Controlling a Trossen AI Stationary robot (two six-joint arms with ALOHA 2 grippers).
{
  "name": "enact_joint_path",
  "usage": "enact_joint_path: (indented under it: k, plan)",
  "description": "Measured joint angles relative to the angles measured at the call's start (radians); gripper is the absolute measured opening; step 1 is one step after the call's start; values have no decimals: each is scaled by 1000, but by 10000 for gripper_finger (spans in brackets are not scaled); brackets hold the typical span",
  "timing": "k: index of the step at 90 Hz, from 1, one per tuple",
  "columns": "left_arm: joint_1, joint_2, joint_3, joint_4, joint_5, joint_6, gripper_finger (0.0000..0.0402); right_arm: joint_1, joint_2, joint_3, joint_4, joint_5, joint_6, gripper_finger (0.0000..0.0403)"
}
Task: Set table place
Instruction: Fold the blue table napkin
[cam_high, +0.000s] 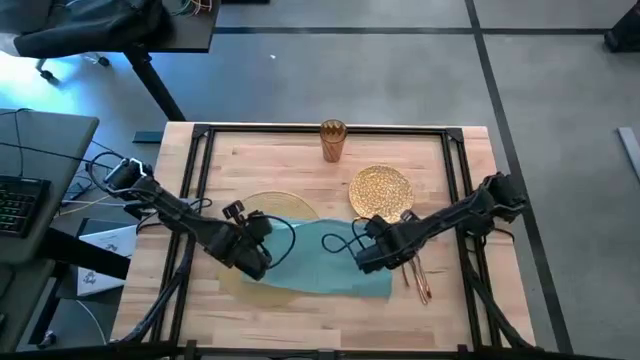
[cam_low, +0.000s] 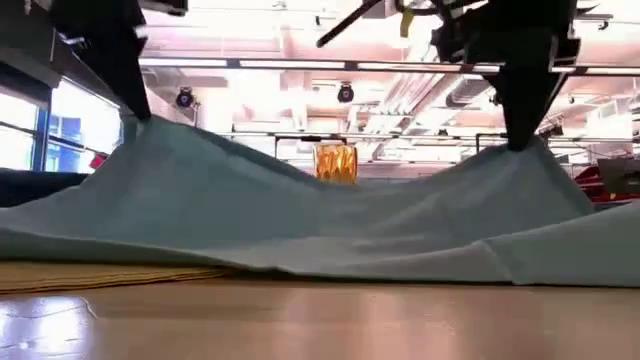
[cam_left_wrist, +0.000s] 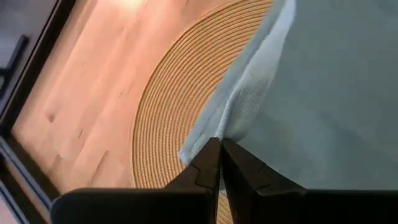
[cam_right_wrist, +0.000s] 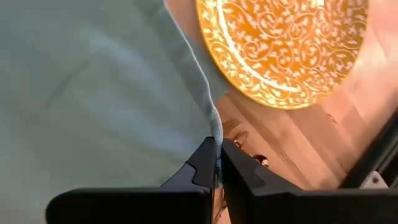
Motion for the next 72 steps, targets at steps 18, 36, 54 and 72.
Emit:
enact_joint_path:
  k: [18,36,54,72]
  plan:
    - [4,0,-18,10,14,6,0,-26,0,-42,53,29,-51,0]
    - [4,4,-19,2,30,-4,0,-40,0,-65,78,56,-47,0]
    - [10,4,-19,-46,41,-59,1,-40,0,-66,68,83,-42,16]
    - [10,4,-19,-118,48,-128,27,-40,0,-65,57,95,-15,56]
